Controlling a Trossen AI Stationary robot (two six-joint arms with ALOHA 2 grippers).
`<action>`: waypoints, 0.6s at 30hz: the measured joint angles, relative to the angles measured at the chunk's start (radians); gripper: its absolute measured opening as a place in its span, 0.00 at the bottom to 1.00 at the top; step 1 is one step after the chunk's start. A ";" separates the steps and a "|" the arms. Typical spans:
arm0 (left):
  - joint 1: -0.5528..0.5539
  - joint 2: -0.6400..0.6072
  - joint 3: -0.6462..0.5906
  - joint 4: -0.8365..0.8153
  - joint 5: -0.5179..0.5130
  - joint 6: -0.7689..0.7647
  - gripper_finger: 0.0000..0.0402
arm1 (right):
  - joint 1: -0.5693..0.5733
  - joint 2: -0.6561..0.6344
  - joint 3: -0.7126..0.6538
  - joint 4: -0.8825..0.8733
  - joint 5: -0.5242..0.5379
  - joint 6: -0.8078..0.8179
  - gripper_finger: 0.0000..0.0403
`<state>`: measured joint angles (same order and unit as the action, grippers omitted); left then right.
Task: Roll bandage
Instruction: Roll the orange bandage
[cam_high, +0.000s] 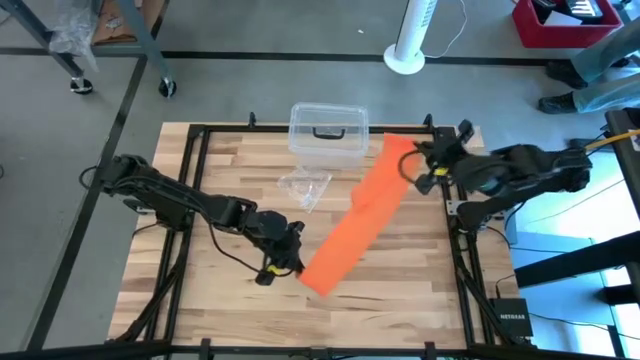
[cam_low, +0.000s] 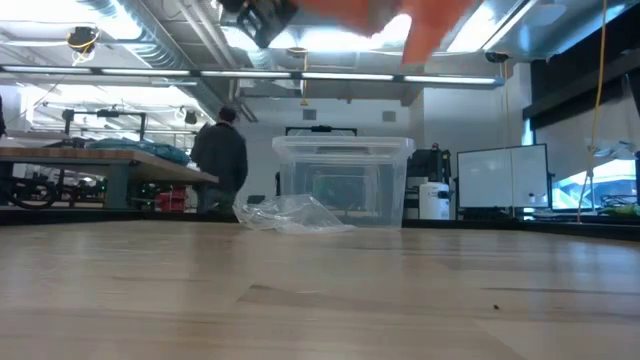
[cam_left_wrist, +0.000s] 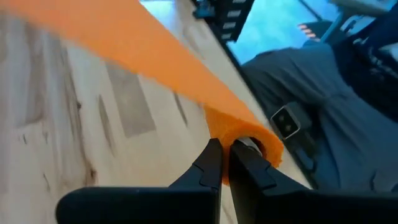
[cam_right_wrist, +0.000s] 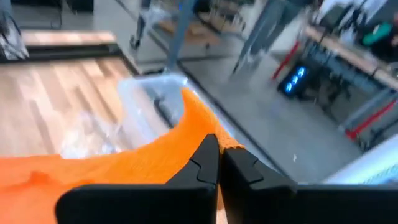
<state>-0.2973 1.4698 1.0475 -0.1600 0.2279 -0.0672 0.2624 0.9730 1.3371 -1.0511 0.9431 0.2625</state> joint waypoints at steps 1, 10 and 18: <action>-0.004 -0.002 0.001 0.009 0.000 0.001 0.02 | -0.015 0.000 -0.029 -0.014 -0.017 0.031 0.02; -0.019 -0.015 0.001 0.022 -0.003 0.014 0.02 | -0.168 0.000 -0.368 0.033 -0.258 0.202 0.33; -0.019 -0.015 0.001 0.025 -0.007 0.014 0.02 | -0.172 0.000 -0.306 -0.018 -0.513 0.199 0.64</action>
<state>-0.3158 1.4551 1.0481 -0.1352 0.2212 -0.0528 0.0903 0.9730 1.0309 -1.0687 0.4300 0.4611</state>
